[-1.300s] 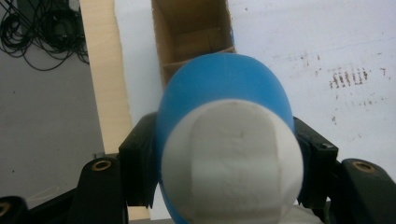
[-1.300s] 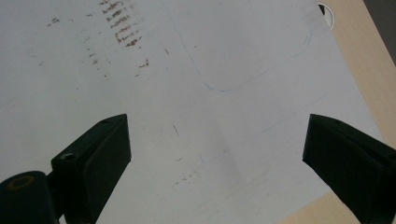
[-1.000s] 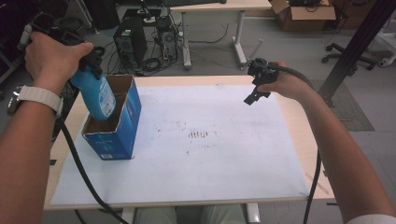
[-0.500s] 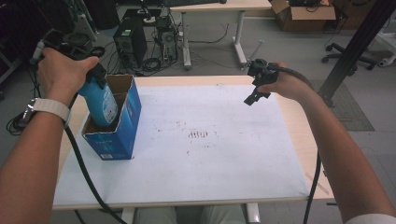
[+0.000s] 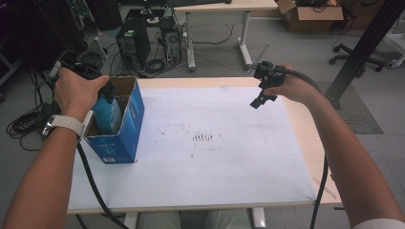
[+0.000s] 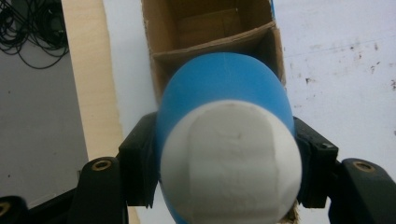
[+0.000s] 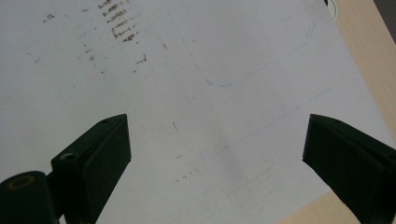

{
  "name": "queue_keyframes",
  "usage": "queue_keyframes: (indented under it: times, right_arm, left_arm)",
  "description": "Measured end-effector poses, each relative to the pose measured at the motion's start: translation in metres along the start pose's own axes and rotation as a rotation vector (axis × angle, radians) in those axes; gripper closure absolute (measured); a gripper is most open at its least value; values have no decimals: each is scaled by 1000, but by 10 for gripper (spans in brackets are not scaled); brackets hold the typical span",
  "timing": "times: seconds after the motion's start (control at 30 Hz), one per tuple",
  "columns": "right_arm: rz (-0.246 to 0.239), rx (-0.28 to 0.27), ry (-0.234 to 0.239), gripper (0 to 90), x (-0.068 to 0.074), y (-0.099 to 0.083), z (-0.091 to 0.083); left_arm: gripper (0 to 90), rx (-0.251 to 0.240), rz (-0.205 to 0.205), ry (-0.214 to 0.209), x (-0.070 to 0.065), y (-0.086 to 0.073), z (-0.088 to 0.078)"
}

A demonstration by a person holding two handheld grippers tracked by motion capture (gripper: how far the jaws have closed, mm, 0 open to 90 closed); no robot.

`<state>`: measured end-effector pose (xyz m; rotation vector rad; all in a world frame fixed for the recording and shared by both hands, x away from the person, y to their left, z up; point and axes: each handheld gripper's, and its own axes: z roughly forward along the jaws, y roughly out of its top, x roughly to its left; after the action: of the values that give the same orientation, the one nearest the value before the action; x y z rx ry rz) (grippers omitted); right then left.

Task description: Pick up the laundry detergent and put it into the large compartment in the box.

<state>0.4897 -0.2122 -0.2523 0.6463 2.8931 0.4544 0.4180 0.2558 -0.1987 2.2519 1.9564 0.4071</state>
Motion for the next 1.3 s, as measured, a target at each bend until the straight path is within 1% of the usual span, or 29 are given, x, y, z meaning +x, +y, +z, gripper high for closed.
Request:
queue_keyframes:
  times: [0.2,0.27,0.33,0.4,0.43,0.6,1.07,1.3]
  right_arm:
    - [1,2,3,79,0,-1,2]
    - [3,0,3,79,0,-1,2]
    - [5,0,4,79,-1,-2,2]
    - [8,-3,4,79,-1,-3,2]
    - [8,-3,4,79,-1,-3,2]
    - [8,0,5,78,-1,-4,3]
    - [11,2,4,78,-1,-4,3]
    - [13,2,4,79,-1,-5,3]
  left_arm:
    - [376,2,-1,-9,0,-3,15]
    - [376,-4,-3,-12,0,-4,19]
    - [375,-4,9,-8,-1,-5,24]
    - [376,-8,21,5,-2,-7,29]
    - [376,-1,24,10,-3,-7,31]
    - [376,-2,22,6,-2,-11,42]
    - [375,14,11,-13,-3,-18,61]
    - [375,22,8,-16,-2,-19,68]
